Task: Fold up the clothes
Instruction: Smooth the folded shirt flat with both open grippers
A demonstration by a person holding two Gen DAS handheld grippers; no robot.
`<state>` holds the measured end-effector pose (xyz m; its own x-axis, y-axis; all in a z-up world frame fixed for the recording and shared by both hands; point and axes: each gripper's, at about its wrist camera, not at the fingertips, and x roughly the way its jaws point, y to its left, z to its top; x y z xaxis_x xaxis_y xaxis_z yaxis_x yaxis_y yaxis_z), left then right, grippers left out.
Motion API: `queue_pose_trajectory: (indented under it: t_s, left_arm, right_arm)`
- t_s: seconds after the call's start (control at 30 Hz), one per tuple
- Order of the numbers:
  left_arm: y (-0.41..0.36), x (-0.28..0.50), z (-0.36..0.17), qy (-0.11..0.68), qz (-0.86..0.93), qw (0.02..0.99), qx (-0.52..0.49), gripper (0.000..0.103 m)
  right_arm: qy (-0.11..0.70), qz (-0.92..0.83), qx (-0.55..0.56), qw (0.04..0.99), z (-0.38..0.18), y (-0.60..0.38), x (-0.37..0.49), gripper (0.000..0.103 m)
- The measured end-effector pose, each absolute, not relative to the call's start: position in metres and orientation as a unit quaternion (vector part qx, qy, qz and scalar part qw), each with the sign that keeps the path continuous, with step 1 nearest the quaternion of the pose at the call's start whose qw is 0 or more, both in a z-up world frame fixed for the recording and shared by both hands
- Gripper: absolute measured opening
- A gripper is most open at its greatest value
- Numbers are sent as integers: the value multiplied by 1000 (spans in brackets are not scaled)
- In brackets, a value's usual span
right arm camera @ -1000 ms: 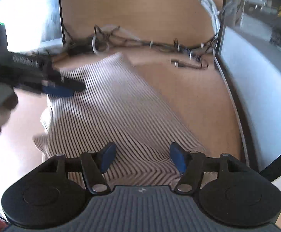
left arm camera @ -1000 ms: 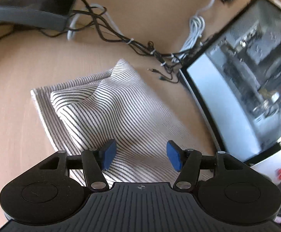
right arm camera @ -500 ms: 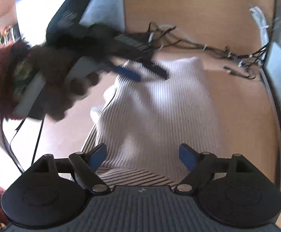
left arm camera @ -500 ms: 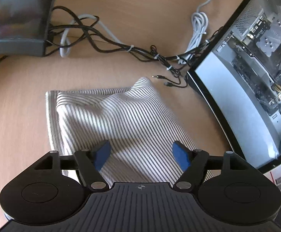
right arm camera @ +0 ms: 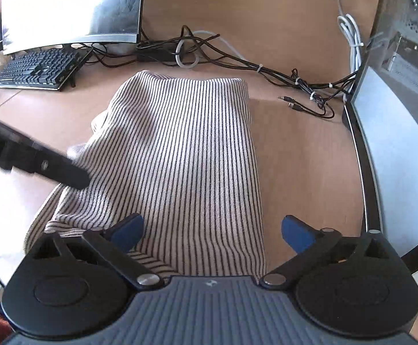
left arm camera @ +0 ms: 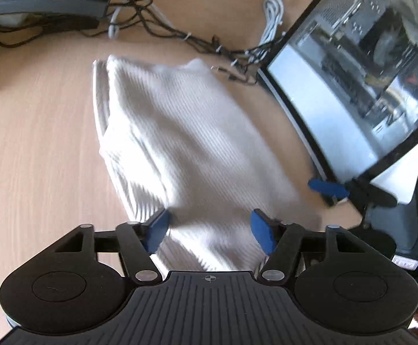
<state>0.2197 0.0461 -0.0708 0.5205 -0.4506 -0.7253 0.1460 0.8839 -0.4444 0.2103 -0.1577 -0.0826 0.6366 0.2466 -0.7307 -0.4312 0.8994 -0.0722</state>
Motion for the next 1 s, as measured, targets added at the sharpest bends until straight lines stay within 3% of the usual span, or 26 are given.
queue_pose_trajectory:
  t_s: [0.6,0.8,1.0]
  left_arm:
    - [43,175,-74,452,-90,882,-99,70]
    - [43,163,-80,460,-65,882,-80,69]
    - [53,152,-75,449,-37,888,-91,71]
  right_arm:
    - [389,203,-118,891,-87,-146,207,103]
    - [329,236,-142,903,-72,-149,183,103]
    - [355,266,-148,884,-84,-159,179,103]
